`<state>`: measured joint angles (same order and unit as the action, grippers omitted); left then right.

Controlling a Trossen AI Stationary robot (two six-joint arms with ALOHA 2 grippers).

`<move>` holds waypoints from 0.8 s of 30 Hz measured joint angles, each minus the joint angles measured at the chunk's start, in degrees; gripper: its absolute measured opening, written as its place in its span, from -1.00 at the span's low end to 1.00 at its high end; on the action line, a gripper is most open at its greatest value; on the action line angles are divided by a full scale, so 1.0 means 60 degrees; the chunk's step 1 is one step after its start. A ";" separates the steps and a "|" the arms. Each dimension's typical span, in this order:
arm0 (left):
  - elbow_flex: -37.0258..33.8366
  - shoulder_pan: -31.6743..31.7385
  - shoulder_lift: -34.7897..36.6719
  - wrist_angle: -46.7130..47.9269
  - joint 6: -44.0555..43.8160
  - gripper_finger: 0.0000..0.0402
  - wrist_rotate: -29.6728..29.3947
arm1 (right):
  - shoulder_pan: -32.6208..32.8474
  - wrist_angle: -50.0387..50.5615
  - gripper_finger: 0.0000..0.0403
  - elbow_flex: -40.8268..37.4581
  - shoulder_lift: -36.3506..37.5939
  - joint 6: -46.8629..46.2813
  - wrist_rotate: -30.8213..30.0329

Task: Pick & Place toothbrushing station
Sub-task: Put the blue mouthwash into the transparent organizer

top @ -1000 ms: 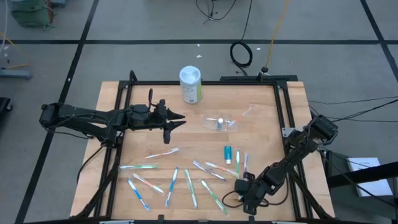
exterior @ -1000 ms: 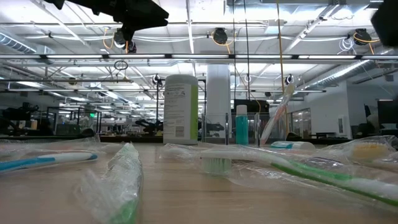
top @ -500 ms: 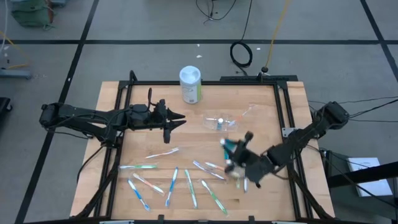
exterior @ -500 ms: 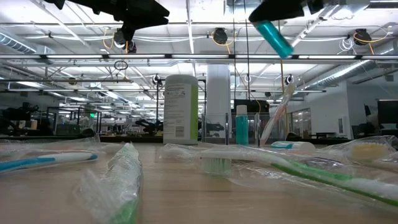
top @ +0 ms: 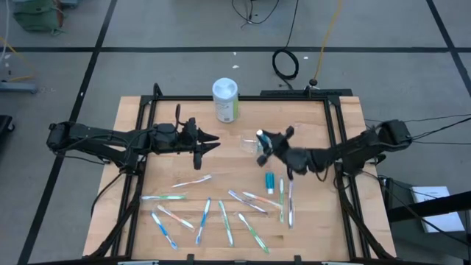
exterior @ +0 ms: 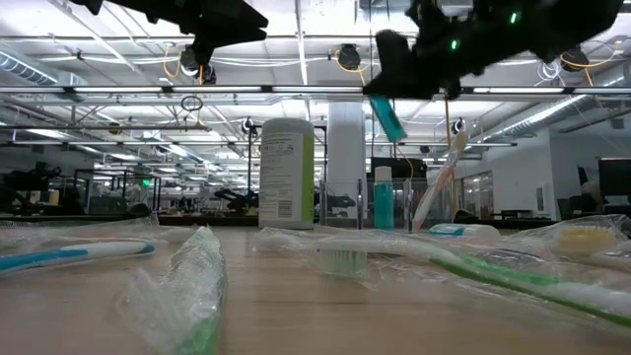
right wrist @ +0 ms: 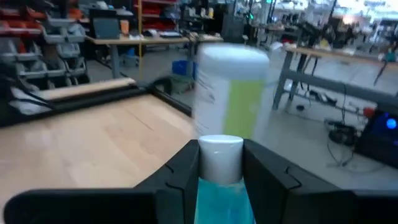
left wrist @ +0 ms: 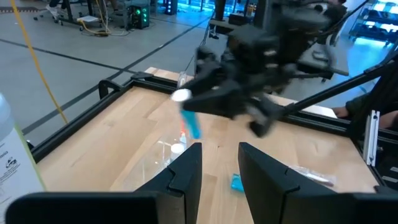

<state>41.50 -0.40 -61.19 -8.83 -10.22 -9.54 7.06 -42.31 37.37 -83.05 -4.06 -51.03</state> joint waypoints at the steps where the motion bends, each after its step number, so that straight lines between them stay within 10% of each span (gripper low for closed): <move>1: 0.0000 0.0000 0.0000 0.0020 0.0000 -0.46 0.0000 | -0.0287 -0.0269 -0.53 -0.0267 -0.0015 -0.0030 0.0239; 11: 0.0000 0.0004 0.0000 -0.0045 0.0145 -0.46 -0.0007 | -0.2216 -0.1914 -0.53 -0.1268 -0.0565 -0.0777 0.2760; 24: 0.0000 0.0073 0.0004 -0.0304 0.0484 -0.46 -0.0178 | -0.2300 -0.1613 -0.52 -0.1261 -0.1168 -0.1721 0.2787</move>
<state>41.50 0.03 -61.17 -10.66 -7.32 -10.61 -6.74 -51.99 29.80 -90.06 -14.39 -34.30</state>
